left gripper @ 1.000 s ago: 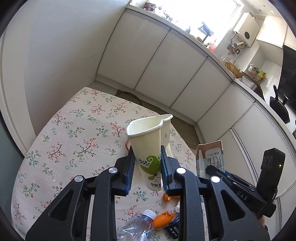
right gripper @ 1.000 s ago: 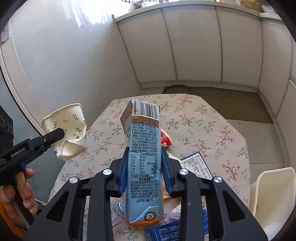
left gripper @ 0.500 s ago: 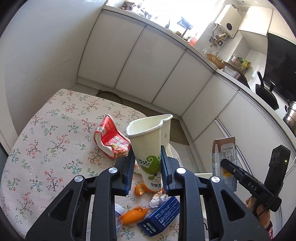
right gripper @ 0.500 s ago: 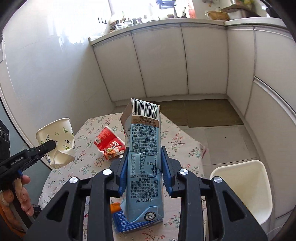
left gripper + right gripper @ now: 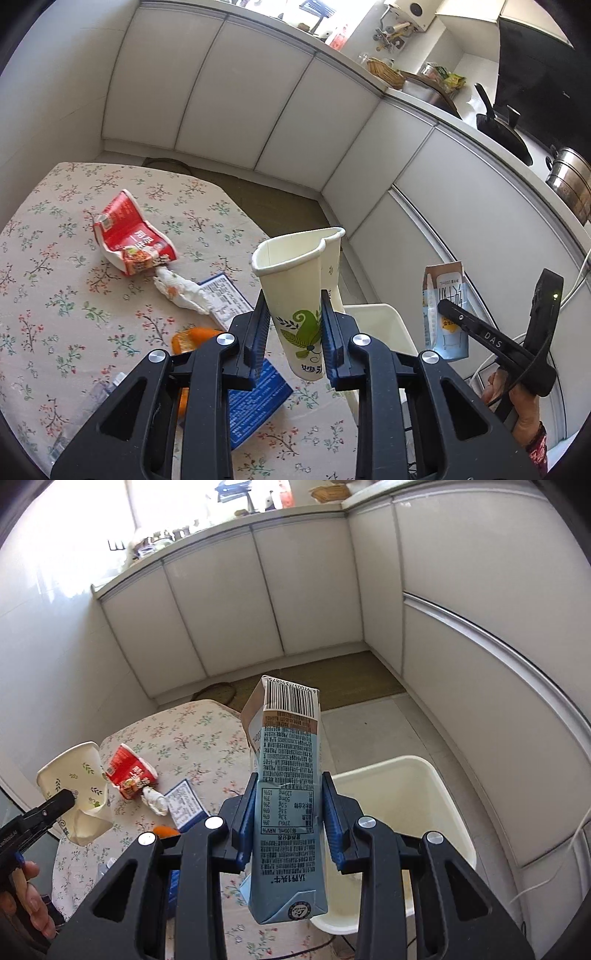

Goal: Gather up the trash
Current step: 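Carry the carton and cup to the bin and open both tools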

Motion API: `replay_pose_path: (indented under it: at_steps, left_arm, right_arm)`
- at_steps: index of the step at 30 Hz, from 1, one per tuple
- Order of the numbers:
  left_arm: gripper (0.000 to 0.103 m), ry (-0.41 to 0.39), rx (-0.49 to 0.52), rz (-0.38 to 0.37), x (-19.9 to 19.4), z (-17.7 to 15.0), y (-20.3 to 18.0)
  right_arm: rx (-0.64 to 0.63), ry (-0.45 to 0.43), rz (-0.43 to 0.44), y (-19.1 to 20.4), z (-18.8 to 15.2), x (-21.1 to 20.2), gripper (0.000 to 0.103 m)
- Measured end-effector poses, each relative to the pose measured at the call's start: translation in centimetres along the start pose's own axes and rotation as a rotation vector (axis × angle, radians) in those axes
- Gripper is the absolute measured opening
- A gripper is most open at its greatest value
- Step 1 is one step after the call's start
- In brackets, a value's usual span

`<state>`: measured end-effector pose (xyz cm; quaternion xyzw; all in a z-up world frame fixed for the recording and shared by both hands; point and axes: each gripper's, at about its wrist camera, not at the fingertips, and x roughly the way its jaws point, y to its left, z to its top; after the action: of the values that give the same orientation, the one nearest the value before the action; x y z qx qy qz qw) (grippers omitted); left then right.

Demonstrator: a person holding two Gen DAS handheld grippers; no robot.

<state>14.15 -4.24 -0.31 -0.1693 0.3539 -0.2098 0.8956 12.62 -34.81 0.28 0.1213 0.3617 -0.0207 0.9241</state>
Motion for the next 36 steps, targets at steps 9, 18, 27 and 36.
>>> replay_pose_path:
  at_steps: [9,18,27,36]
  left_arm:
    - [0.024,0.069,0.065,-0.057,4.1,-1.8,-5.7]
    - [0.024,0.108,0.123,-0.114,7.3,-2.0,-11.6]
    - [0.025,0.147,0.186,-0.169,10.5,-1.9,-16.9]
    - [0.026,0.230,0.193,-0.193,14.3,-2.4,-19.5]
  right_arm:
    - [0.098,0.034,-0.070,-5.8,-1.5,-0.4,0.058]
    - [0.158,-0.117,-0.286,-9.3,-0.9,-4.6,0.093]
    - [0.212,-0.135,-0.457,-13.0,-1.2,-6.0,0.096]
    - [0.234,-0.133,-0.507,-14.4,-2.0,-6.8,0.096]
